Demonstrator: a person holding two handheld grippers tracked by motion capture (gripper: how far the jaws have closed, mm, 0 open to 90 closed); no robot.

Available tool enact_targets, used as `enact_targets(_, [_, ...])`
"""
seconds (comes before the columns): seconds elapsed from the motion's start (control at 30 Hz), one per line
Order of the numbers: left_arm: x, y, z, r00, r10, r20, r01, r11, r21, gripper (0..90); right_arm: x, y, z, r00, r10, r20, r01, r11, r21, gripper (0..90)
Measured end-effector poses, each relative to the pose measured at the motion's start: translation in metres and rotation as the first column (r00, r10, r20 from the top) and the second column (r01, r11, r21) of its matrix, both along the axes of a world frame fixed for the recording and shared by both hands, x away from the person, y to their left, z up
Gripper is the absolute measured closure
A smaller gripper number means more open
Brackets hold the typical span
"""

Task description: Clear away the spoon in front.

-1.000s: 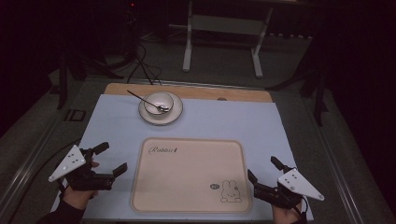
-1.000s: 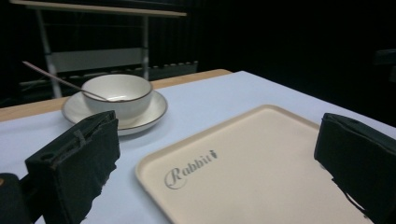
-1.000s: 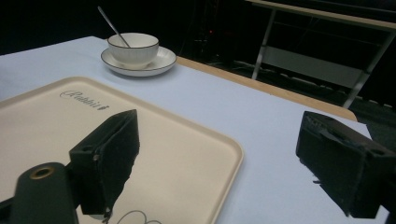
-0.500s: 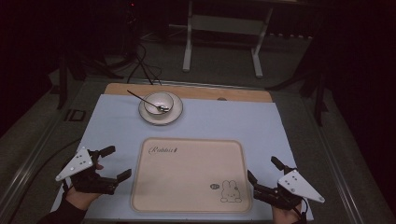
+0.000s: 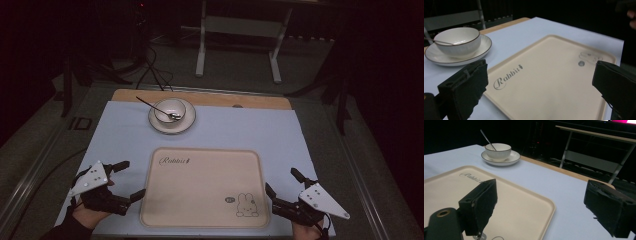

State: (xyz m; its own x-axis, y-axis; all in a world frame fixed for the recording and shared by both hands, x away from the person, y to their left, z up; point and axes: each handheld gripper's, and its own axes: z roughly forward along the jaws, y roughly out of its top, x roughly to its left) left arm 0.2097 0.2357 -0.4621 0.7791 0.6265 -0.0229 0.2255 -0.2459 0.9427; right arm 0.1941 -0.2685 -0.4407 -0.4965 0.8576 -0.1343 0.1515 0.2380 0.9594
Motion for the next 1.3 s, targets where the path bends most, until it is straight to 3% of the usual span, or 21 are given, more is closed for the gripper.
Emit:
enact_targets(0.07, [0.001,-0.004,-0.001,0.9999,-0.006,-0.01,0.006,0.9998,0.021,0.7,0.0,0.0,0.0,1.0,-0.001,0.0,0.001,1.0,-0.002,11.6])
enact_targets(0.17, [0.001,-0.007,0.001,0.9996,-0.019,-0.018,0.02,0.9997,0.016,0.8,0.0,0.001,0.0,1.0,0.0,0.002,0.0,1.0,-0.002,11.6])
enact_targets(0.27, [-0.003,-0.009,0.009,0.9994,-0.035,-0.007,0.035,0.9994,0.004,1.0,0.0,0.001,0.0,1.0,0.002,0.0,-0.002,1.0,-0.001,11.6])
enact_targets(0.67, [-0.008,-0.015,0.037,0.9994,-0.028,0.021,0.028,0.999,0.036,1.4,-0.002,0.006,0.001,0.9998,0.016,0.01,-0.016,0.9998,-0.008,11.6])
enact_targets(1.1, [0.005,-0.014,0.064,0.9985,0.028,0.047,-0.032,0.9971,0.069,4.2,-0.004,0.008,0.001,0.9991,0.039,0.019,-0.039,0.9992,-0.006,11.6])
enact_targets(1.23, [0.01,-0.014,0.067,0.9986,0.031,0.044,-0.034,0.9973,0.065,4.8,-0.004,0.009,0.001,0.9988,0.043,0.025,-0.042,0.999,-0.011,11.6])
enact_targets(1.3, [0.019,-0.013,0.073,0.998,0.043,0.046,-0.046,0.9974,0.056,5.8,-0.004,0.009,0.001,0.9988,0.044,0.023,-0.044,0.999,-0.01,11.6])
